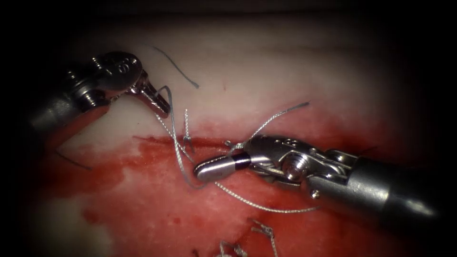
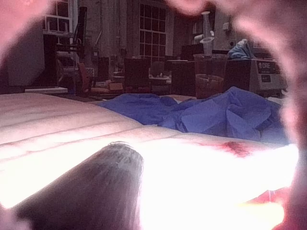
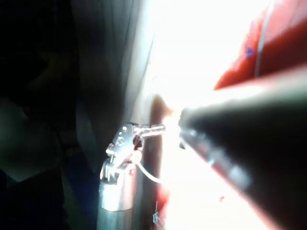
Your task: Wound Closure
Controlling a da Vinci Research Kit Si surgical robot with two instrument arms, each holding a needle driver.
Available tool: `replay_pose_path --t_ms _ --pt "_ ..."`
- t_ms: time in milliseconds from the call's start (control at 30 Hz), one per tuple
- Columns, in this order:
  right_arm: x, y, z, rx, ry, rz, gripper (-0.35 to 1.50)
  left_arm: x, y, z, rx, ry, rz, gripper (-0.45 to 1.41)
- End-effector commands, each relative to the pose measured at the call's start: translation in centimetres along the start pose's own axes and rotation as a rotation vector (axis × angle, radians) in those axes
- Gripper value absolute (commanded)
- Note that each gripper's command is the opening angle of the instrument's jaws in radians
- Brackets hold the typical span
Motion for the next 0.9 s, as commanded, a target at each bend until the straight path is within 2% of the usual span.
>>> replay_pose_path --t_ms 33,100,133,200,233,267,300,367,400,500,800,867,900 --pt "-0.13 0.04 0.15 -0.023 0.005 -0.011 -0.35 0.15 0.00 -0.09 0.011 0.010 -0.020 -0.45" --pt "-0.14 0.08 0.23 -0.050 -0.013 -0.012 -0.35 0.13 0.00 -0.08 0.032 0.019 -0.072 -0.45" --pt "-0.15 0.11 0.27 -0.073 -0.049 -0.011 -0.35 0.11 -0.01 -0.05 0.055 0.029 -0.098 -0.45" --pt "-0.17 0.11 0.27 -0.067 -0.068 -0.009 -0.35 0.10 0.00 -0.04 0.067 0.034 -0.109 -0.45" --pt "-0.19 0.11 0.27 -0.037 -0.094 -0.035 -0.35 0.08 0.01 -0.02 0.057 0.027 -0.124 -0.45" --pt "-0.26 0.10 0.23 0.071 -0.161 -0.223 -0.35 0.07 0.02 0.00 0.043 0.016 -0.135 -0.45" --pt "-0.29 0.13 0.19 0.108 -0.165 -0.302 -0.35 0.07 0.02 0.00 0.037 0.013 -0.135 -0.45" --pt "-0.30 0.17 0.13 0.133 -0.136 -0.335 -0.35 0.06 0.03 -0.02 -0.009 -0.010 -0.131 -0.45" --pt "-0.35 0.20 0.05 0.202 -0.114 -0.417 -0.35 0.02 0.04 -0.05 -0.079 -0.053 -0.119 -0.45" --pt "-0.44 0.24 -0.09 0.248 -0.122 -0.504 -0.35 -0.04 0.05 -0.11 -0.105 -0.067 -0.101 -0.45" --pt "-0.57 0.25 -0.31 0.326 -0.163 -0.523 -0.35 -0.01 0.12 -0.22 -0.126 -0.070 -0.098 -0.45" --pt "-0.53 0.21 -0.27 0.354 -0.164 -0.539 -0.35 0.02 0.16 -0.22 -0.144 -0.036 -0.100 -0.45" --pt "-0.46 0.15 -0.19 0.347 -0.154 -0.551 -0.35 0.07 0.20 -0.19 -0.208 0.010 -0.098 -0.45"
